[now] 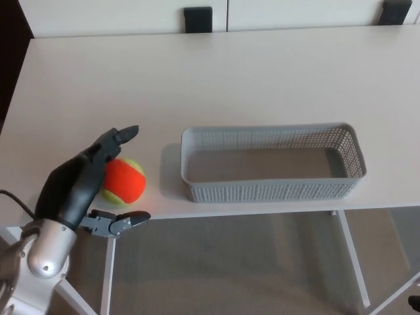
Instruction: The robot walk towards a table in front and uses its left hand to pickup a tennis ball on the left side and put it in a container on the right hand side
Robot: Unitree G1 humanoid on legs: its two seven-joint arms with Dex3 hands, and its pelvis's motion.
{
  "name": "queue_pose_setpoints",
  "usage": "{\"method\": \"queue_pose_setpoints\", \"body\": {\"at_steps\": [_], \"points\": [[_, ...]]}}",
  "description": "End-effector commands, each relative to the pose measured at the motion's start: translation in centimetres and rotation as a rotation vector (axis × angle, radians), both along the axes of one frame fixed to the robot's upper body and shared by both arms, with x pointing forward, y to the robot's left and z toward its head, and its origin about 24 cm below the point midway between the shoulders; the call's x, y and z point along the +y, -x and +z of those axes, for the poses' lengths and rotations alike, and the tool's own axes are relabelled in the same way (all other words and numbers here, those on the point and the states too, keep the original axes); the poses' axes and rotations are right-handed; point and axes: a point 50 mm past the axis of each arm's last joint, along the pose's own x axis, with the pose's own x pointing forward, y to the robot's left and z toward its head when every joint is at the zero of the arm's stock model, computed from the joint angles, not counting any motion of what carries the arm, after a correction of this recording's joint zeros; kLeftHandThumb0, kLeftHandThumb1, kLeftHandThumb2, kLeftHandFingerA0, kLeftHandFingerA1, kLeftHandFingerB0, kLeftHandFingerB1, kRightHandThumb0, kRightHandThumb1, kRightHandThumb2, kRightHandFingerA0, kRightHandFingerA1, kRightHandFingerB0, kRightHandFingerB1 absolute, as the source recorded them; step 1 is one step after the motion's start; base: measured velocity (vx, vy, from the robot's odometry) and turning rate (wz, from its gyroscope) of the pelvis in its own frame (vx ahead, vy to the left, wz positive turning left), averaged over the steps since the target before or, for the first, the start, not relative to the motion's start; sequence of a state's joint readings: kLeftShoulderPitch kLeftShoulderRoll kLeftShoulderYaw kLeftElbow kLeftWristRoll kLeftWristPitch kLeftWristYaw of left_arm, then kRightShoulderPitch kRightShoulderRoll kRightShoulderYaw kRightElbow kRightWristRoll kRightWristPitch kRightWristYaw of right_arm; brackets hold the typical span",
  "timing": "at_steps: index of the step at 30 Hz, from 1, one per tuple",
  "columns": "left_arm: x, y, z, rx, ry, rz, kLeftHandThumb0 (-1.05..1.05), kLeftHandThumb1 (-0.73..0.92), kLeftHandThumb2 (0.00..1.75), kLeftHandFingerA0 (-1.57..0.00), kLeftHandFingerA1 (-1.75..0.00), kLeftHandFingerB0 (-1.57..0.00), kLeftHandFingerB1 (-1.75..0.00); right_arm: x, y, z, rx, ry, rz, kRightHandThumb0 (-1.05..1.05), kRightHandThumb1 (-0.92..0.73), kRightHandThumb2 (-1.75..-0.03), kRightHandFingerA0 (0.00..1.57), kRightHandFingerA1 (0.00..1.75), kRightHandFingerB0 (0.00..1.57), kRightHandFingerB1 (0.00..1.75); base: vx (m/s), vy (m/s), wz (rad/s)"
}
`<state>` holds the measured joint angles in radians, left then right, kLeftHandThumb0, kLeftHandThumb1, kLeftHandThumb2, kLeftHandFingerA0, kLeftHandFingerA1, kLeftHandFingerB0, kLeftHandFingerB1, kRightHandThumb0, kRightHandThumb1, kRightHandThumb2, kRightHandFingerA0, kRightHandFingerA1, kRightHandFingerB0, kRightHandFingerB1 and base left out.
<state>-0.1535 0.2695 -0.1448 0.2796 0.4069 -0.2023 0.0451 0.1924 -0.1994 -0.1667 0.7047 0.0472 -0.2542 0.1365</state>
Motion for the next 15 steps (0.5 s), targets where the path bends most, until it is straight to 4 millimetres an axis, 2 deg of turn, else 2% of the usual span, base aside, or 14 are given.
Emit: {"method": "queue_pose_setpoints", "body": {"at_steps": [1,2,3,8,9,15], "points": [[0.26,-0.66,0.04,0.078,0.023,0.027,-0.24,0.16,0.76,-0.03,-0.50,0.00,-0.48,-0.38,-0.34,0.45,0.001,-0.002,-0.011,-0.57,-0.31,-0.59,0.42,1.01,0.15,0.79,0.00,0.000,0.00],[0.26,-0.67,0.05,0.079,0.024,0.028,-0.24,0.16,0.76,-0.03,-0.50,0.00,-0.48,-0.37,-0.34,0.46,0.002,-0.002,-0.011,-0.57,-0.31,-0.59,0.42,1.01,0.15,0.79,0.00,0.000,0.00],[0.14,-0.83,-0.12,0.089,0.030,0.038,-0.23,0.17,0.76,-0.03,-0.50,0.00,-0.48,-0.44,-0.32,0.52,0.003,0.000,-0.012,-0.71,-0.27,-0.76,0.47,0.89,0.19,0.71,0.00,0.000,0.00],[0.09,-0.98,-0.23,0.095,0.028,0.045,-0.24,0.16,0.76,-0.04,-0.50,-0.01,-0.48,-0.41,-0.29,0.65,0.002,-0.001,-0.013,-0.67,-0.26,-0.76,0.48,0.89,0.19,0.70,0.00,0.000,0.00],[0.00,-1.14,-0.27,0.094,0.033,0.054,-0.22,0.17,0.77,-0.09,-0.52,-0.06,-0.50,-0.43,-0.44,0.76,-0.002,-0.002,-0.016,-0.54,-0.32,-0.58,0.42,1.01,0.15,0.78,0.00,0.000,0.00],[-0.14,-1.46,-0.45,0.105,0.026,0.078,-0.21,0.20,0.78,-0.10,-0.53,-0.06,-0.50,-0.43,-0.65,1.00,-0.007,-0.005,-0.020,-0.55,-0.32,-0.58,0.42,1.01,0.15,0.78,0.00,0.000,0.00]]}}
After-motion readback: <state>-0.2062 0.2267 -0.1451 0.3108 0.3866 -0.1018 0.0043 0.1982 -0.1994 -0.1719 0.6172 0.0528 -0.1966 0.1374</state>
